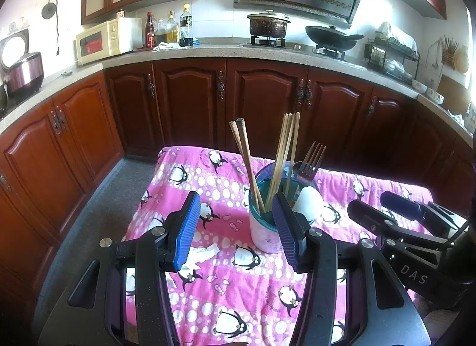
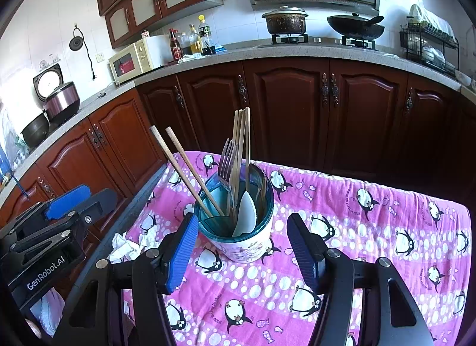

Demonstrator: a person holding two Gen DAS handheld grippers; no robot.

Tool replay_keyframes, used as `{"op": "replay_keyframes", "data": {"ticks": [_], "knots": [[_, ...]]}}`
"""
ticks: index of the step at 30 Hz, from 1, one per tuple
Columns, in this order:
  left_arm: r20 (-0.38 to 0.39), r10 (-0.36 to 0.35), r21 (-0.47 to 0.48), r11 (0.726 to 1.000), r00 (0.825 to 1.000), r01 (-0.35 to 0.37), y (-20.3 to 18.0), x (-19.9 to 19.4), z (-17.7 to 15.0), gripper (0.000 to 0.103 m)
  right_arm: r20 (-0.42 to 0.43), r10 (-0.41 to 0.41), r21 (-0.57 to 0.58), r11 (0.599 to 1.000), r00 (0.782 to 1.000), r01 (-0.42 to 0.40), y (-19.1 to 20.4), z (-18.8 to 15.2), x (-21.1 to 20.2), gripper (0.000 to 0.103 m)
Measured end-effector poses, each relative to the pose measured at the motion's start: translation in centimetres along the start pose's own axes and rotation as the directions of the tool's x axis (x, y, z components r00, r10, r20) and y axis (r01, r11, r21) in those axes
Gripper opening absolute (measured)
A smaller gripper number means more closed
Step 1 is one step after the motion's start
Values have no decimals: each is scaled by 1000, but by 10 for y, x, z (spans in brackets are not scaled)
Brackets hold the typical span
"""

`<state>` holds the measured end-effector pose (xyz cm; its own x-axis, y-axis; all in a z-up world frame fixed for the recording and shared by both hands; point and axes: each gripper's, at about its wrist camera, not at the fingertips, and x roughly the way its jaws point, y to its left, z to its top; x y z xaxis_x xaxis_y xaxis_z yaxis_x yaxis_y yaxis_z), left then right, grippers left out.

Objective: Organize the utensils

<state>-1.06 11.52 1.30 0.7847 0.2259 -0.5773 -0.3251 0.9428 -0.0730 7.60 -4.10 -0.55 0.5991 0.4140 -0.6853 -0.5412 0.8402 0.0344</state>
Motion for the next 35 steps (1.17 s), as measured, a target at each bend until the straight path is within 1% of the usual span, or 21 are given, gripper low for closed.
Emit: {"op": "replay_keyframes", "data": {"ticks": [26,35], "knots": [[1,1,7,1000,1000,-1,2,0,-1,50,-8,5,-9,1000,1000,-5,2,-1,-1,62],[8,8,24,1000,1000,-9,0,4,-1,50,-26,11,-3,1000,1000,-11,-5,-4,8,62]]}}
